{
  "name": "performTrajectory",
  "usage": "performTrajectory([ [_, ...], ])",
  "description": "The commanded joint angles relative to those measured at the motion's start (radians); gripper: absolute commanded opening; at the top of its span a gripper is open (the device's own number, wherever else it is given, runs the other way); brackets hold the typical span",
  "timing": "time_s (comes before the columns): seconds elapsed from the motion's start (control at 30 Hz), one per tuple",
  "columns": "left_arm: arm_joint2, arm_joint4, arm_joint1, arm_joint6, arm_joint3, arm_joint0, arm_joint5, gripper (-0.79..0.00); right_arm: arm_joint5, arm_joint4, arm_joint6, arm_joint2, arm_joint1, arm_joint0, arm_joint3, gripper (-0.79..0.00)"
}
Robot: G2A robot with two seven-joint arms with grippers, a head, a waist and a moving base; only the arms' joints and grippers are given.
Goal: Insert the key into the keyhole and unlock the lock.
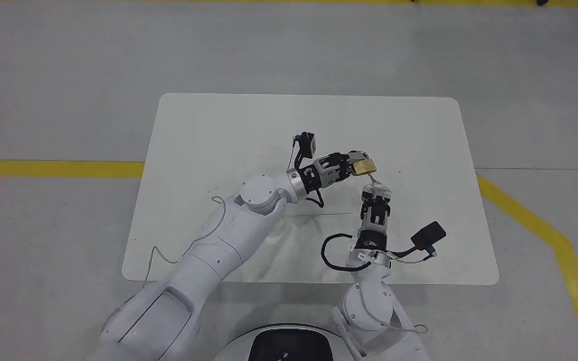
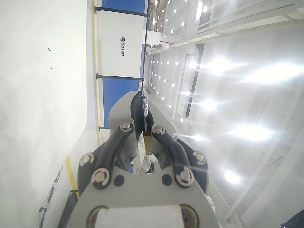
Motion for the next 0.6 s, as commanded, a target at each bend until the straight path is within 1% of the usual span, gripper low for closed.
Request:
performTrajectory([
  [0.0, -0.002, 0.002, -0.001, -0.003, 0.001, -0.001, 0.001, -0.785, 0.002, -0.003, -0.001, -0.001, -0.003, 0.002, 0.003, -0.785],
  [0.57, -0.017, 0.024, -0.01, -0.018, 0.007, 0.0, 0.003, -0.785, 0.029, -0.044, 0.002, -0.012, -0.025, 0.017, 0.026, -0.785],
])
